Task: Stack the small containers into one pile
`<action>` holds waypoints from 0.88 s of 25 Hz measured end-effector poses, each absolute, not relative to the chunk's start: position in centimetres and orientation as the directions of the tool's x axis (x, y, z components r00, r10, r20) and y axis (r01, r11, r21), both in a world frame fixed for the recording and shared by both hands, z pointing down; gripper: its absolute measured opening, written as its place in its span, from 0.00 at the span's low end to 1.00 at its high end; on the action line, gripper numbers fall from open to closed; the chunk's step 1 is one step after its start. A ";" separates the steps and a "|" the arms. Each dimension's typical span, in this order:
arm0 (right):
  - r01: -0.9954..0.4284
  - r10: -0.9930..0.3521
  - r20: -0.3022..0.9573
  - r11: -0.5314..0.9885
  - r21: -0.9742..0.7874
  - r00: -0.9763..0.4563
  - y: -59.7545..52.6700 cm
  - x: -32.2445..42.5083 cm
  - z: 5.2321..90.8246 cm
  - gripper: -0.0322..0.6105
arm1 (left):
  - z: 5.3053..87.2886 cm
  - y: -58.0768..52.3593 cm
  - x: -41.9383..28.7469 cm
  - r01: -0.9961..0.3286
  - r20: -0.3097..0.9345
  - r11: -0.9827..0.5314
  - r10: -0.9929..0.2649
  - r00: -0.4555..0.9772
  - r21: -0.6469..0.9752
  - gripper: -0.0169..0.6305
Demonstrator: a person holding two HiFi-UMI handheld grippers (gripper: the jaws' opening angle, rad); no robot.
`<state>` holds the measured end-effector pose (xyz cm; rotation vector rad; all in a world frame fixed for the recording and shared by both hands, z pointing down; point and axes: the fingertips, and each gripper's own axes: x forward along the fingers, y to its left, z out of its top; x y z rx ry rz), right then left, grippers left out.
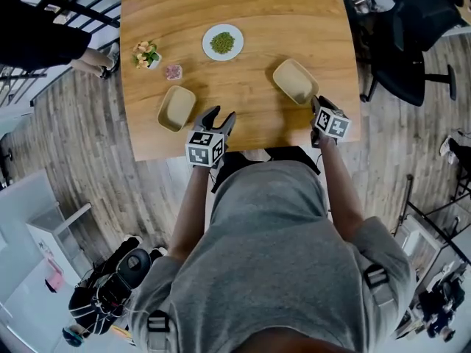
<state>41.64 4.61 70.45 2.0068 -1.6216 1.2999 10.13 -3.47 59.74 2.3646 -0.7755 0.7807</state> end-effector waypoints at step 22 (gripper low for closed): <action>-0.925 -0.627 0.757 -0.152 -0.347 -0.181 -1.6 42.9 70.9 0.09 | 60.3 -4.8 11.9 -0.728 0.690 -0.625 -0.394 0.607 0.284 0.37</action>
